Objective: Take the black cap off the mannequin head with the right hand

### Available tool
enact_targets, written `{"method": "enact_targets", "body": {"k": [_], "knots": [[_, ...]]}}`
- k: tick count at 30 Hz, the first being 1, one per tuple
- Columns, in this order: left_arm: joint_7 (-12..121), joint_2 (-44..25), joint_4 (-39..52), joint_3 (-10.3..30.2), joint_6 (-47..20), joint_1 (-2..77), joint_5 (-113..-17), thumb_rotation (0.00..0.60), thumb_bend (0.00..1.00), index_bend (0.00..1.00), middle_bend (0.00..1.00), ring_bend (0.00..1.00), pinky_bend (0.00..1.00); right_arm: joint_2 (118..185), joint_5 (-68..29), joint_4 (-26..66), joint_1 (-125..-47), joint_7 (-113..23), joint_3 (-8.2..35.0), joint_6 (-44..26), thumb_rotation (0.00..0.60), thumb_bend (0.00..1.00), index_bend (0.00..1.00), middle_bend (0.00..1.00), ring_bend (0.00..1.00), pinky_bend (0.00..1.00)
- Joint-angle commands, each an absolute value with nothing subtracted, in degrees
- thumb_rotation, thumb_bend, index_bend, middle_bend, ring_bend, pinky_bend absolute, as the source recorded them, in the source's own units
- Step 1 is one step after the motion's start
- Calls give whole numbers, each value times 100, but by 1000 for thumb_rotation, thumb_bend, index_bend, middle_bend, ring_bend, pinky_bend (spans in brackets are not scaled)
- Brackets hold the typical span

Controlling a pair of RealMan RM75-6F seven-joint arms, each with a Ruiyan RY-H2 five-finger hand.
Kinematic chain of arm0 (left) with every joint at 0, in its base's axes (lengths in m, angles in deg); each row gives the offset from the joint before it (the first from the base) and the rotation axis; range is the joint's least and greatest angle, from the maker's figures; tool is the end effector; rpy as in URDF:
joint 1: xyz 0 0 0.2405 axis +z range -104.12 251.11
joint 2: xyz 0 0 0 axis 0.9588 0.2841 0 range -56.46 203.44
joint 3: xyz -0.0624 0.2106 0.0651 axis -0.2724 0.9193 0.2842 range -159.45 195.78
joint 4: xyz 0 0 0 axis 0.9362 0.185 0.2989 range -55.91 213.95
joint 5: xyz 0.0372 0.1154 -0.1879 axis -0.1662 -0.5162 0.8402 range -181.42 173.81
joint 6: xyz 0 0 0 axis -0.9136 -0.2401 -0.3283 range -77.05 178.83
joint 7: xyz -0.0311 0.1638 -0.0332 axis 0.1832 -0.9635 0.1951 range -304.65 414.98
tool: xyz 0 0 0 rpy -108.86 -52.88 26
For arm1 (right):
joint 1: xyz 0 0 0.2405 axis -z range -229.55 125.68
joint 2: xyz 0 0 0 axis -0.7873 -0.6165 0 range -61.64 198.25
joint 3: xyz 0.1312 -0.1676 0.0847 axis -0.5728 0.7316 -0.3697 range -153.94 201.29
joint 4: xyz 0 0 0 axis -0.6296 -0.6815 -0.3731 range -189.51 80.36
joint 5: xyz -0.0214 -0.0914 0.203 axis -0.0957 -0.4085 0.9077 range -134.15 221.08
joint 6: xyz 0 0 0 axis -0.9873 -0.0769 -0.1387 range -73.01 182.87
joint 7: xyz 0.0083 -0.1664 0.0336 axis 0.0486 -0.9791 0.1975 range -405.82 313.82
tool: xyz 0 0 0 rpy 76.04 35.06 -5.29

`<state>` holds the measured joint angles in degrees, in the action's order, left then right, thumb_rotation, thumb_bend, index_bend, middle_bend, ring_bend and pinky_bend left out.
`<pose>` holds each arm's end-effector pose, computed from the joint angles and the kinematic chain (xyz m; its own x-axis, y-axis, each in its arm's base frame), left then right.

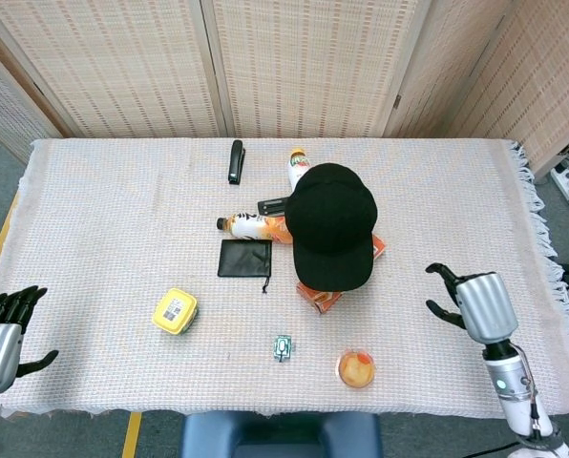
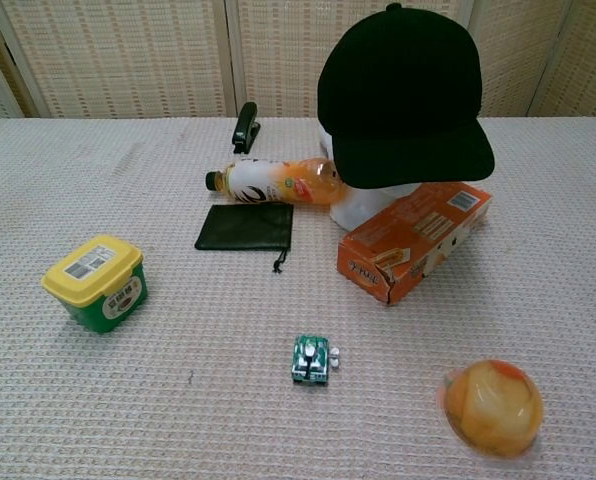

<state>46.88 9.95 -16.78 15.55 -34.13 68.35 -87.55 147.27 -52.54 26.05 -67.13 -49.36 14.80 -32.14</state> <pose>-0.2856 0.2055 0.1331 0.4777 0.0129 0.8784 0.8782 0.0186 -0.4779 -0.2208 -0.2699 0.0887 0.3645 0.2088 0.9075 -0.8564 -0.3075 0.4147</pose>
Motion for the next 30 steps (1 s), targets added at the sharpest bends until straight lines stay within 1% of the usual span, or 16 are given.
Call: {"method": "enact_targets", "body": {"k": [1, 9, 17, 30], "knots": [[4700, 1014, -1692, 1567, -3382, 6838, -8736, 600, 112, 170, 167, 156, 144, 15082, -5311, 2384, -6949, -4840, 1359, -3141, 600, 26, 416, 925, 994, 1000], [4760, 1086, -1750, 1576, -3310, 6822, -8716, 600, 113, 170, 163, 154, 144, 15766, -5345, 1848, -7350, -4626, 1333, -3045, 600, 26, 428, 947, 1000, 1000], [4801, 1068, -1724, 1562, -3257, 6785, -8711, 600, 113, 170, 163, 154, 144, 16193, -5396, 1499, -7653, -4671, 1364, -2952, 600, 0, 429, 953, 1000, 1000], [4958, 1091, -1670, 1573, -3176, 6764, -8689, 600, 112, 170, 163, 155, 144, 16951, -5368, 607, -8135, -4759, 1275, -2965, 600, 7, 450, 959, 1000, 1000]]}}
